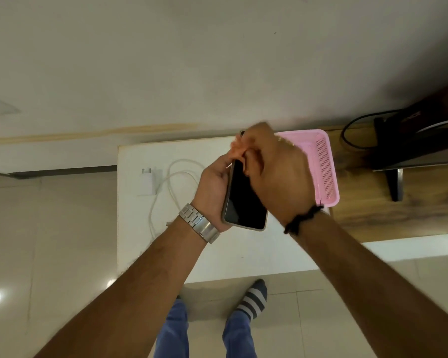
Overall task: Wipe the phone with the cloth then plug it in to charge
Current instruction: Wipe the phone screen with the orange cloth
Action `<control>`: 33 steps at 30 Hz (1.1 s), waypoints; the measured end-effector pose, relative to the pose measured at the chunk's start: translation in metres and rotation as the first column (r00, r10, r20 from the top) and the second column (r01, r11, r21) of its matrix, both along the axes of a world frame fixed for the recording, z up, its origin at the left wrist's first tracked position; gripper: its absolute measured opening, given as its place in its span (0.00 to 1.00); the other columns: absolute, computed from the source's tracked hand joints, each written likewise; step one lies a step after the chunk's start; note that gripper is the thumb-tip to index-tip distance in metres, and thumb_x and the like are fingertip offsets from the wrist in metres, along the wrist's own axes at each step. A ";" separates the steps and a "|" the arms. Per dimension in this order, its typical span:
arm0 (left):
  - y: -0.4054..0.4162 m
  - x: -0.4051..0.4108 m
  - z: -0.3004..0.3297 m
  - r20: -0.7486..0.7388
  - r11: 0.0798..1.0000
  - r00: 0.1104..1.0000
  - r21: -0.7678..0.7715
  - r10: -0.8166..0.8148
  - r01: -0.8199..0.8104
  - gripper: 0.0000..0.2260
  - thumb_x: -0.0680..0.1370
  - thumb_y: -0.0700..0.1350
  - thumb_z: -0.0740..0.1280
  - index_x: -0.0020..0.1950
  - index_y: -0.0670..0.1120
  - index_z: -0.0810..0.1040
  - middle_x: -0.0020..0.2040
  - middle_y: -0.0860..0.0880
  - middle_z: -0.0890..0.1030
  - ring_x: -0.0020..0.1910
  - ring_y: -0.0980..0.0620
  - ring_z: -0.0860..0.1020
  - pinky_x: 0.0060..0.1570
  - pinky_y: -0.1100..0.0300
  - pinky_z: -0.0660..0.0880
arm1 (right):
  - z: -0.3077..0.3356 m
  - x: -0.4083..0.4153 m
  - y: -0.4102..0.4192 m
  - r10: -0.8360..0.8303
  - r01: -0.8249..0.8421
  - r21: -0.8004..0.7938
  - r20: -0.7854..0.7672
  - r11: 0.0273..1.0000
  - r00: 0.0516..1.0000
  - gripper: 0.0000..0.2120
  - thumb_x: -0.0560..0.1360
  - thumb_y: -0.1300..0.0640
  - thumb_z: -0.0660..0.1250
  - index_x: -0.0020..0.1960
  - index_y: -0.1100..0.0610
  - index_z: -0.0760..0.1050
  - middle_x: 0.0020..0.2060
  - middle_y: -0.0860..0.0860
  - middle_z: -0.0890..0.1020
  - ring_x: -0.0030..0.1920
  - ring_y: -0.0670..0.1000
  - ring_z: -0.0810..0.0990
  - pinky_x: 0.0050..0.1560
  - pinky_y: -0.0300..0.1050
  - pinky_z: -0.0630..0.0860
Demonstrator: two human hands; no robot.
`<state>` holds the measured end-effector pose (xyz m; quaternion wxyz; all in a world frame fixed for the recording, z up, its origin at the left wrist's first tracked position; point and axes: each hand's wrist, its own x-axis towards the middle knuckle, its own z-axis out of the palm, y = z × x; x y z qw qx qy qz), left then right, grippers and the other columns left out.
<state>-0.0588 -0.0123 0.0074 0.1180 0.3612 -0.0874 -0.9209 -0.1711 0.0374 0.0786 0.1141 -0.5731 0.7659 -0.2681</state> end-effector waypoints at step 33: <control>-0.023 0.002 0.026 -0.043 0.991 0.999 -0.130 0.005 -0.010 0.31 0.82 0.62 0.52 0.74 0.41 0.72 0.62 0.36 0.79 0.54 0.39 0.79 0.55 0.48 0.78 | -0.015 0.020 0.069 -0.004 0.006 -0.049 0.051 0.999 0.999 0.06 0.75 0.65 0.74 0.51 0.63 0.80 0.37 0.58 0.83 0.33 0.57 0.83 0.35 0.55 0.84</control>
